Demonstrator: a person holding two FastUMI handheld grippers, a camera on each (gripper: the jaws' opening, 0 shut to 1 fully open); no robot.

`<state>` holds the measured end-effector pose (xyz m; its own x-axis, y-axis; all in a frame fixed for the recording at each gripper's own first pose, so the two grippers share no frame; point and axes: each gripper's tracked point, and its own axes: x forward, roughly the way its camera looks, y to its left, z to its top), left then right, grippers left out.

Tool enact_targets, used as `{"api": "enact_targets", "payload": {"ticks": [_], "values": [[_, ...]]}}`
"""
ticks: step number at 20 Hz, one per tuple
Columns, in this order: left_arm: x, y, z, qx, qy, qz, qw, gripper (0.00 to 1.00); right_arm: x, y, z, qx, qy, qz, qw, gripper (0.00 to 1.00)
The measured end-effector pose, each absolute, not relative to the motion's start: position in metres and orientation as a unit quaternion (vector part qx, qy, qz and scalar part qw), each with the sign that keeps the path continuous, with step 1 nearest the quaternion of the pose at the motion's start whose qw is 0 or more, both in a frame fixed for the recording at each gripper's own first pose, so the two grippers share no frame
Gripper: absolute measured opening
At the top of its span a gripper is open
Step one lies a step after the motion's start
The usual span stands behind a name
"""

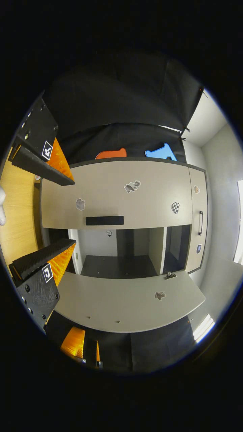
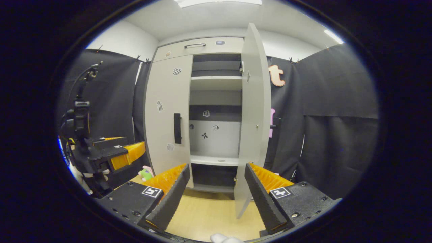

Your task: Open the right door of the double-door shoe cabinet with the right hand, and open the left door with the left hand.

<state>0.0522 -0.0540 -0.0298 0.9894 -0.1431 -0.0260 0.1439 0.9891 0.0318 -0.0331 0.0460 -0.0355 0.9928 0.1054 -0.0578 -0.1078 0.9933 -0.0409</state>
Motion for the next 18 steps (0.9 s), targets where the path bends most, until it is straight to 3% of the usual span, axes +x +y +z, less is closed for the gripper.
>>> {"api": "enact_targets", "payload": {"ticks": [10, 18], "values": [[0.159, -0.087, -0.004, -0.001, -0.027, -0.094, 0.995, 0.95, -0.027, 0.033, -0.023, -0.03, 0.03, 0.019, 0.999, 1.0], [0.248, -0.1, -0.019, -0.003, -0.012, -0.077, 0.997, 0.95, -0.014, 0.019, -0.009, -0.034, 0.031, -0.016, 0.999, 1.0]]}}
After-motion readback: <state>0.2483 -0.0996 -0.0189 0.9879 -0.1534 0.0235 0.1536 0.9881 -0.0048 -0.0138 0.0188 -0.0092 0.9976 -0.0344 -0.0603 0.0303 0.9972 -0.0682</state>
